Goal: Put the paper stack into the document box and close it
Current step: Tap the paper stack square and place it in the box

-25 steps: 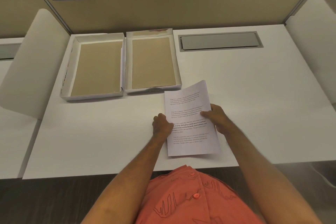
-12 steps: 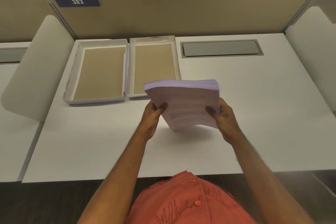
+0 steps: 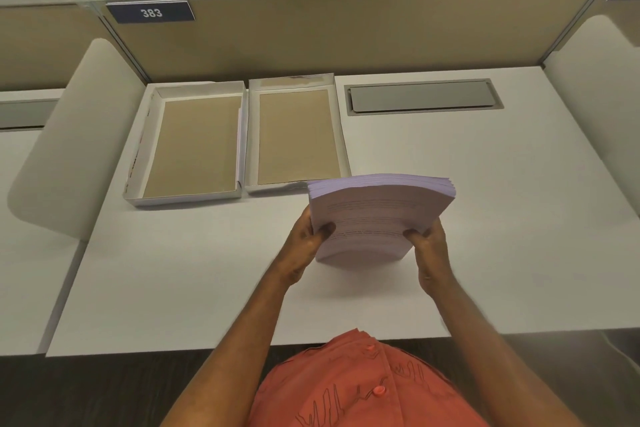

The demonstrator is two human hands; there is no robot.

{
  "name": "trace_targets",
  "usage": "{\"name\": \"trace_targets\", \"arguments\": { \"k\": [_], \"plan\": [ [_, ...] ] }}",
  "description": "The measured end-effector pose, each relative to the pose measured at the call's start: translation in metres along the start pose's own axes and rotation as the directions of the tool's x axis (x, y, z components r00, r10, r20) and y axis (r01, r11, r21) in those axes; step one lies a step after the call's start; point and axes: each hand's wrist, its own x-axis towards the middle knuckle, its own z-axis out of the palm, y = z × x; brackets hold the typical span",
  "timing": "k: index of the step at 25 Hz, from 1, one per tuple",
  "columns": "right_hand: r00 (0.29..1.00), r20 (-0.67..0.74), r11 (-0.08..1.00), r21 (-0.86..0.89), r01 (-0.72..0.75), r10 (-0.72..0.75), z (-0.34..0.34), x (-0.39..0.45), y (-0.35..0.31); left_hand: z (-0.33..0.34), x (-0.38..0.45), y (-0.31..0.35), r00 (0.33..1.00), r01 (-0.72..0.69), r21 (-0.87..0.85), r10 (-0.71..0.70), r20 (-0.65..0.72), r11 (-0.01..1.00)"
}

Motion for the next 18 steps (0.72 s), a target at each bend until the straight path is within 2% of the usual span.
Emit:
{"name": "trace_targets", "arguments": {
  "k": [11,15,18],
  "plan": [
    [0.998,-0.05,0.998,-0.055,-0.03,0.027,0.009,0.005,0.025,-0.004,0.0,-0.023,0.989,0.146,0.02,-0.146,0.013,0.989],
    [0.999,-0.039,0.997,-0.076,-0.027,0.024,0.011,0.005,0.029,-0.008,0.004,-0.04,0.974,0.221,0.095,-0.224,0.019,0.971],
    [0.999,-0.036,0.994,-0.104,-0.043,0.04,0.014,0.011,0.031,-0.008,0.009,-0.044,0.975,0.223,0.147,-0.221,-0.031,0.964]
  ]
}}
